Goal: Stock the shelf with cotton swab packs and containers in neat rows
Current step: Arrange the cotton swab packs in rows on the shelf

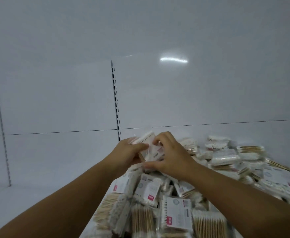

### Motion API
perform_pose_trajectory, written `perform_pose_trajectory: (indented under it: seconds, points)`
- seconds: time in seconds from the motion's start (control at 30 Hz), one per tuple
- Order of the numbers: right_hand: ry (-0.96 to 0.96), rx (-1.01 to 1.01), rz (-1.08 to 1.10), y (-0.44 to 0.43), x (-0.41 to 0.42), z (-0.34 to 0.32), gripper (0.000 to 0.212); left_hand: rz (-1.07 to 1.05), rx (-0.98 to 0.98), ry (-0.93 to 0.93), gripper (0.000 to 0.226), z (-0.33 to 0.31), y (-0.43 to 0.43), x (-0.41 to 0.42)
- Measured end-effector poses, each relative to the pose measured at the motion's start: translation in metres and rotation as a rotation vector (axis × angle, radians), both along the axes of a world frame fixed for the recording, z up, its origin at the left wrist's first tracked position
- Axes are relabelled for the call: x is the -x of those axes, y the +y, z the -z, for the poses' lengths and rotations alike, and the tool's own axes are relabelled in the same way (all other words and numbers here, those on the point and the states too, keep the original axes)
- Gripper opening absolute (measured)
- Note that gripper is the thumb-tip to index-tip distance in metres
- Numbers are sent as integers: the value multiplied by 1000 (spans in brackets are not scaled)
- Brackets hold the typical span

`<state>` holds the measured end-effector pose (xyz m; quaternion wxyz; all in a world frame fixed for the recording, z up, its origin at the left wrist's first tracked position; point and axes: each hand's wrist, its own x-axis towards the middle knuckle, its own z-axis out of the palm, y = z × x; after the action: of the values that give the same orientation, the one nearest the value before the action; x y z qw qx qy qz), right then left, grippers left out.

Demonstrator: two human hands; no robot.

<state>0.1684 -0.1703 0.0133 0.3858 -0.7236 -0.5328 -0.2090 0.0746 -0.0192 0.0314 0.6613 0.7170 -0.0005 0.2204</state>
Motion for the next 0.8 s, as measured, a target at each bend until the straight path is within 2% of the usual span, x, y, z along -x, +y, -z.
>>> perform_pose_trajectory:
  seconds: [0.07,0.17,0.23,0.33,0.4,0.47,0.57,0.63,0.7,0.77,0.8]
  points:
    - [72,60,-74,7,-8,-9,51,-126,18,-68,18,-3,13,5]
    - [-6,87,116,7,-37,-26,36,-256,97,-111,19,-6,36,17]
    - [-45,215,256,8,-51,-32,43,-307,127,-117,18,-7,49,24]
    - [-69,431,263,21,-56,-30,56,-335,167,-109,22,-7,62,30]
    - [-135,506,285,31,-56,-23,51,-311,177,-101,23,-6,66,31]
    - [-215,509,335,37,-58,-17,38,-261,173,-95,23,-5,68,32]
    - [-253,457,371,43,-62,-13,22,-182,164,-79,25,-4,75,33]
    - [-196,308,346,46,-63,-17,11,-158,155,-72,25,-5,81,32]
    - [-20,42,282,47,-60,-26,11,-161,167,-66,24,-6,87,30]
    - [285,-192,154,47,-53,-40,14,-166,178,-57,21,-6,92,27]
    - [447,-248,67,46,-49,-46,18,-155,187,-54,21,-6,93,26]
